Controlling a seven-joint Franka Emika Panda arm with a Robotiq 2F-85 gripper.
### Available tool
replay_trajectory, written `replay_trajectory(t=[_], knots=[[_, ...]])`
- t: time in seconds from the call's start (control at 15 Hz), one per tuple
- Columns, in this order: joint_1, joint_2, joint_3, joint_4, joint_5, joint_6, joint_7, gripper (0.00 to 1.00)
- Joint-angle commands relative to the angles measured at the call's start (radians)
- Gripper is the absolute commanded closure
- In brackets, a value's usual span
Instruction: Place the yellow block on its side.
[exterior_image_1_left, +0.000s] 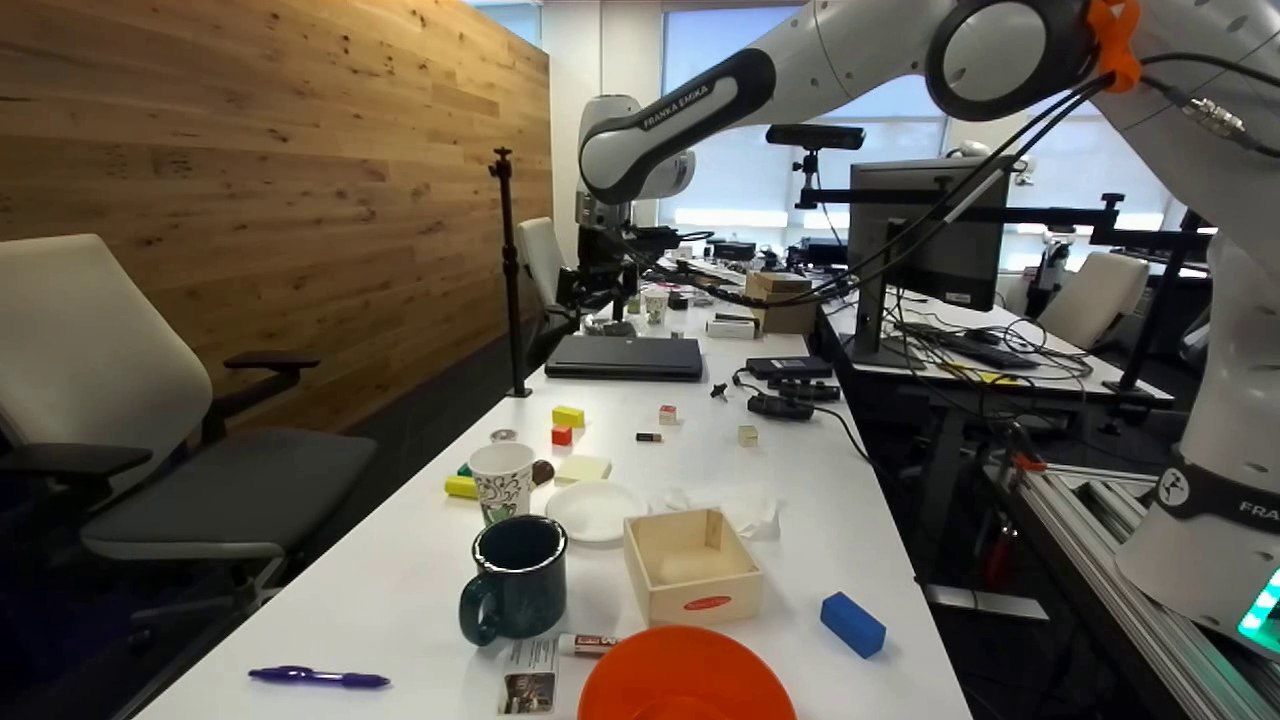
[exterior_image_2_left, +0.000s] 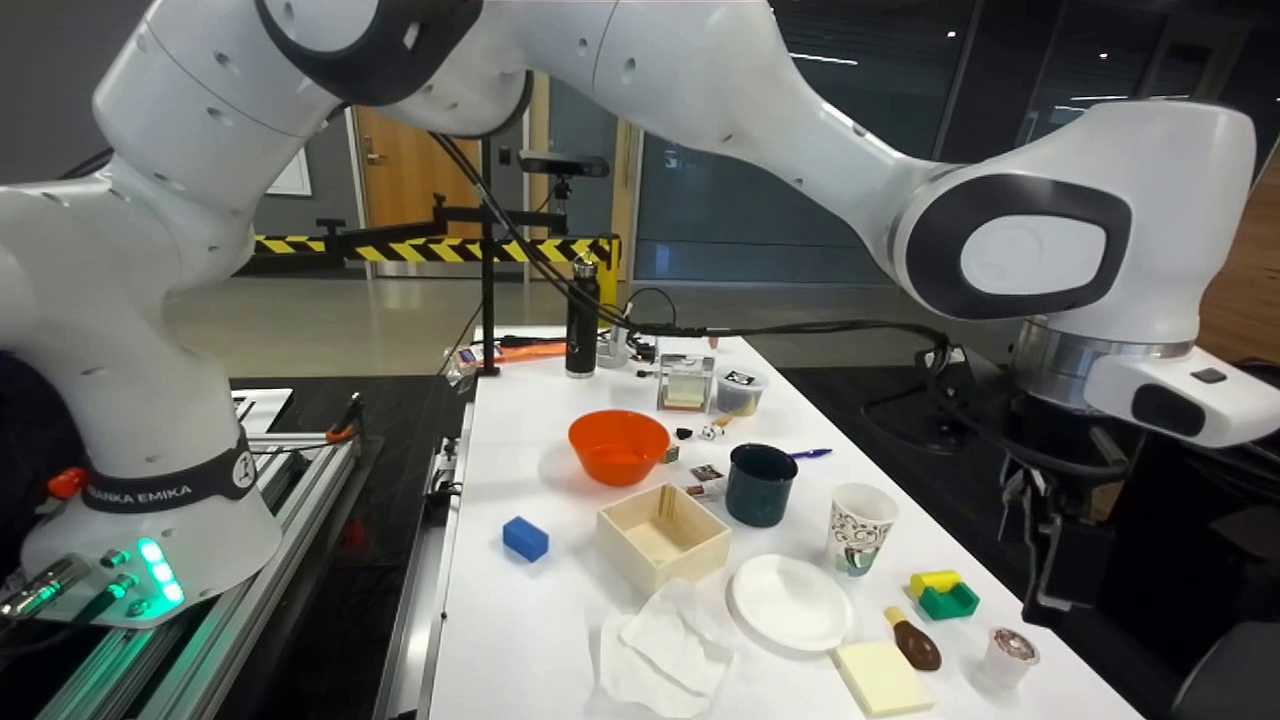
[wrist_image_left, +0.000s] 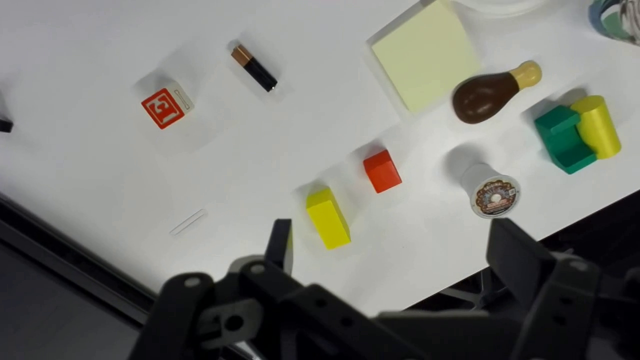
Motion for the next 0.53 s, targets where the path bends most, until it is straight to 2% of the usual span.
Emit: replay_trajectory(t=[0.0,0.47], knots=[[-0.017,0.004,0.02,0.006,-0.016,-0.003,0.006,0.0],[-0.017,0.009,0.021,0.006,-0.016,-0.003,0.006,0.0]])
